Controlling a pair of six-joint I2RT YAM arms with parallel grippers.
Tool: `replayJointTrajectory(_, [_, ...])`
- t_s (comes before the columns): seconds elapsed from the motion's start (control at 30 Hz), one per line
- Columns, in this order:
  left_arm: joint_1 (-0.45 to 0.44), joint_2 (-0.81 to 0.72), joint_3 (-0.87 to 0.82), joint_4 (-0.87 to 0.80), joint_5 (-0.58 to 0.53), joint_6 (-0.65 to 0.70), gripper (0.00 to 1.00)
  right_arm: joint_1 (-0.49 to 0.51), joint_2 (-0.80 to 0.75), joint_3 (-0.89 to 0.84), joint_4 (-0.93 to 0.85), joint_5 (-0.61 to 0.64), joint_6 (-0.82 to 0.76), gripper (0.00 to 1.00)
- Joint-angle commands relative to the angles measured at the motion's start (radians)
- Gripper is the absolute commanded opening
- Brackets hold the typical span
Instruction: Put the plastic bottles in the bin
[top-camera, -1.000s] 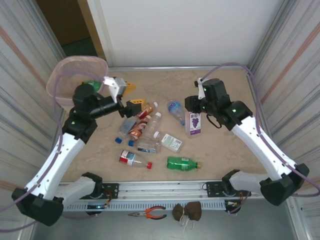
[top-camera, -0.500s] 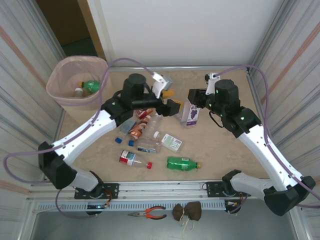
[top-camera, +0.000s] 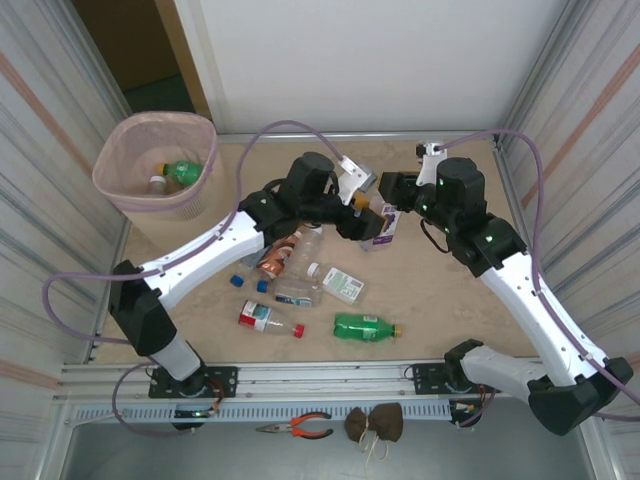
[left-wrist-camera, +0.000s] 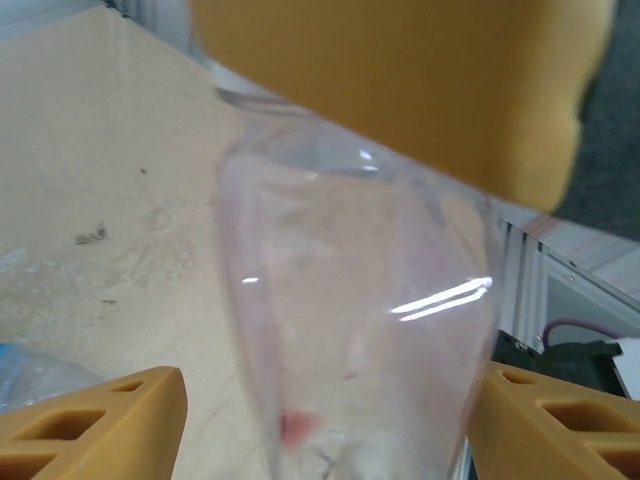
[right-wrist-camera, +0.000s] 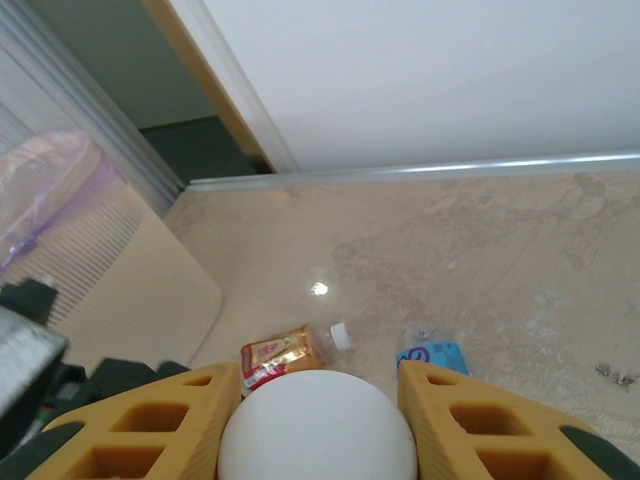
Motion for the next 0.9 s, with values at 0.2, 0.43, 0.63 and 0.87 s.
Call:
replayJointTrajectory(0.2, [-0.028, 0.029, 0.054, -0.032, 0.027, 0.039, 0.59, -0.006, -0.022, 0.011, 0.037, -0.013, 0.031, 0.39])
replayJointTrajectory(0.43, [-0.031, 0.019, 0.047, -0.020, 0.032, 0.056, 0.50, -0.007, -0.020, 0.024, 0.027, -0.007, 0.024, 0.39])
replayJointTrajectory(0.63, [-0.030, 0.002, 0.031, -0.002, 0.032, 0.063, 0.43, -0.008, -0.022, 0.025, 0.024, -0.013, 0.035, 0.40])
replayJointTrajectory(0.87, [-0.031, -0.009, 0.025, 0.008, 0.029, 0.074, 0.40, -0.007, -0.050, 0.023, 0.009, -0.014, 0.049, 0.48])
